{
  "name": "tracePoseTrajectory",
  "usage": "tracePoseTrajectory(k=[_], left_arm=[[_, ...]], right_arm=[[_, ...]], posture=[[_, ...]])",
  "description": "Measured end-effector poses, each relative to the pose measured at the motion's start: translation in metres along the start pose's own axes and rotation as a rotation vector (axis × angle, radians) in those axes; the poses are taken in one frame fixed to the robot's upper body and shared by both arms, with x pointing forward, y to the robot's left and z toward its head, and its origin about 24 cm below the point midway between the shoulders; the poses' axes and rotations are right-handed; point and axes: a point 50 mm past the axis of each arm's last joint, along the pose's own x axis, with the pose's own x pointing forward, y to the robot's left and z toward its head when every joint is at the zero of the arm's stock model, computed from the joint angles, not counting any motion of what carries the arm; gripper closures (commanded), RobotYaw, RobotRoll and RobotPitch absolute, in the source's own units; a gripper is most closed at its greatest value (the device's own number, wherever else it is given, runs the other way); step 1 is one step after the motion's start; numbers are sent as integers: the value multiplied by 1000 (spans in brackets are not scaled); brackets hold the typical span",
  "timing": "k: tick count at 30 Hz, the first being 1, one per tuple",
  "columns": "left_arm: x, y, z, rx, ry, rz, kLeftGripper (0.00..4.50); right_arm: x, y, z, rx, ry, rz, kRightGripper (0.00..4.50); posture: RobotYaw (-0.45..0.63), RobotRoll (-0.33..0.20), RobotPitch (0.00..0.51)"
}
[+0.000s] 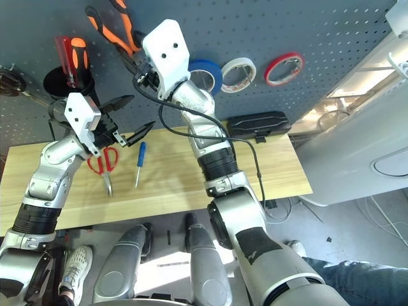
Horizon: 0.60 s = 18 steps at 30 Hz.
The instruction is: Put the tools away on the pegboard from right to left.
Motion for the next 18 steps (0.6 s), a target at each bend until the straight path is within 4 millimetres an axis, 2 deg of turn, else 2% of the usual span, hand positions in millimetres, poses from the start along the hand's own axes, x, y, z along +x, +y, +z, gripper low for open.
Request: tracePoseTrajectory(k=[10,18], left_arm=[[5,-2,10,-13,-87,10,0],[6,7,25,15,-181,58,0]], right_arm=[[-4,-2,-3,-5,5,-8,2599],[-4,-2,-4,-7,6,-9,2599]], posture=[[177,0,340],[171,0,336]])
